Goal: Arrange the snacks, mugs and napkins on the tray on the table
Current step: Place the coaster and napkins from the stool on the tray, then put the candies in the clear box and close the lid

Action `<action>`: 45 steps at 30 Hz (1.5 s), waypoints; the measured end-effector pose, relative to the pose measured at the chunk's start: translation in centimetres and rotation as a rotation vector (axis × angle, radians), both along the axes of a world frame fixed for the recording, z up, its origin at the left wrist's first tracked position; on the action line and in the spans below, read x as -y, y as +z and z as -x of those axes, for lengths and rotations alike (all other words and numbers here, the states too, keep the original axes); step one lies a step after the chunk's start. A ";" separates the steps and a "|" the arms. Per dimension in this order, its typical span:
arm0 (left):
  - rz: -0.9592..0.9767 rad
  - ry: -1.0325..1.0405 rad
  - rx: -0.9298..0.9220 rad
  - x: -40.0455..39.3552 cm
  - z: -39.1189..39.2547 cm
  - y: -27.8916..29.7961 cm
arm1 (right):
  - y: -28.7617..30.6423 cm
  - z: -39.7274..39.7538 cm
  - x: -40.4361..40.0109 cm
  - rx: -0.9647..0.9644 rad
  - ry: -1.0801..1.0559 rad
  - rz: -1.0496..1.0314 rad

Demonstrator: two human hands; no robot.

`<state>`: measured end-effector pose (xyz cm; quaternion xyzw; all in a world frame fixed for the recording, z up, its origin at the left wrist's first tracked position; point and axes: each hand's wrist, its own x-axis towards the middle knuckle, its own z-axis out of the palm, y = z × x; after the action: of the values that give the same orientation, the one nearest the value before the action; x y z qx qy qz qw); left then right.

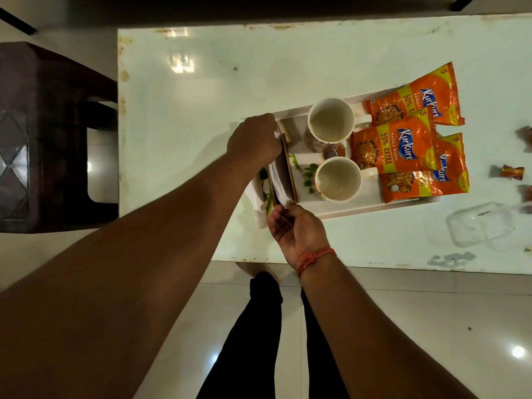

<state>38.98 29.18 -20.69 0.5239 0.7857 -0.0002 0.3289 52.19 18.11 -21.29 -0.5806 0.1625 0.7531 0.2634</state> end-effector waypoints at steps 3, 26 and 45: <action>0.006 -0.016 -0.014 0.0 0.1 0.0 | -0.1 0.0 0.1 0.011 0.016 0.002; -0.082 0.672 0.310 9.2 0.7 -0.4 | 6.4 -14.4 -9.3 1.453 1.259 -1.236; -0.011 1.138 0.549 7.7 -1.0 -2.1 | 0.6 -25.6 -22.0 0.581 0.814 -0.417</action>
<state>39.96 21.46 -22.75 0.0069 0.8282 0.3134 0.4645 77.81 40.08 -20.73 -0.7164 -0.3081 0.6189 0.0943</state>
